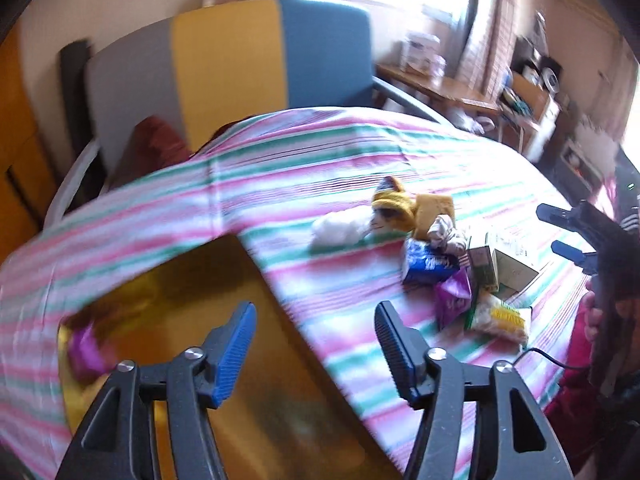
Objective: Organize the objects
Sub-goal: 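Move the left tool back to the pile and grasp the white plastic bag, then lift the white plastic bag with the left tool while the right tool grasps the green-white box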
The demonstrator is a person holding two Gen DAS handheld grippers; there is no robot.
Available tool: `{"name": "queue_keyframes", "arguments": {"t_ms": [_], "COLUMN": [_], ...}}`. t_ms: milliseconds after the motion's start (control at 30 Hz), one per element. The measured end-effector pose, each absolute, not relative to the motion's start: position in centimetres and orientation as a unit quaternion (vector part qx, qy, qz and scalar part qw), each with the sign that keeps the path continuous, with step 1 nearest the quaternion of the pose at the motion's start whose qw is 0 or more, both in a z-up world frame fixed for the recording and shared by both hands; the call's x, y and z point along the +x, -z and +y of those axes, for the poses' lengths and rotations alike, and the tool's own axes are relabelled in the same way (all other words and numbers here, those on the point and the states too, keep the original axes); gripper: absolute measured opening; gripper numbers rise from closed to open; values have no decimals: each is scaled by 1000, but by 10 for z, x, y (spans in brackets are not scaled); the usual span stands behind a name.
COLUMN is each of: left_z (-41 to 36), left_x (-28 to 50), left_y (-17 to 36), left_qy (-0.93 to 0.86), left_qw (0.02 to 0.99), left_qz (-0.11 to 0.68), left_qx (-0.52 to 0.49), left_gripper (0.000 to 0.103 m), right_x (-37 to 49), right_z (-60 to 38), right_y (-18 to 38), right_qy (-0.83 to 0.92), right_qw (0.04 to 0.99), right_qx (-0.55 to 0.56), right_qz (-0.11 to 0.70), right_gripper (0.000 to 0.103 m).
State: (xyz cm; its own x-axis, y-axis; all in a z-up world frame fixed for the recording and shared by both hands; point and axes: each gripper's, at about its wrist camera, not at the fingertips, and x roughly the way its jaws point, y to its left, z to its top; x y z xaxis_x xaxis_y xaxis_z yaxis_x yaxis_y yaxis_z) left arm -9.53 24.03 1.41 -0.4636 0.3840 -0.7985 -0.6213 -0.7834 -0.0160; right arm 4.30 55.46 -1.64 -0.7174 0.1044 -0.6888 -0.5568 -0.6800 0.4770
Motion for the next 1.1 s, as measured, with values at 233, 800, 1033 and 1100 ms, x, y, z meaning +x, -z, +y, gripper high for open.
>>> {"name": "queue_keyframes", "arguments": {"t_ms": [233,800,1033,1100], "left_z": [314,377,331,320], "left_x": [-141,-202,-158,-144], "left_y": [10,91,58,51], "left_qy": [-817,-767,-786,-790], "left_qw": [314,301,330,331], "left_qz": [197,273,199,186], "left_qx": [-441,-497,-483,-481], "left_gripper": [73,40,39,39], "right_x": [41,40,44,45], "right_z": [554,560,567,569], "right_y": [18,25,23,25], "right_qy": [-860,-849,-848,-845], "right_qw": [164,146,164,169], "right_qx": [-323,-328,-319,-319], "right_qz": [360,388,390,394], "right_gripper": [103,103,103,103]}}
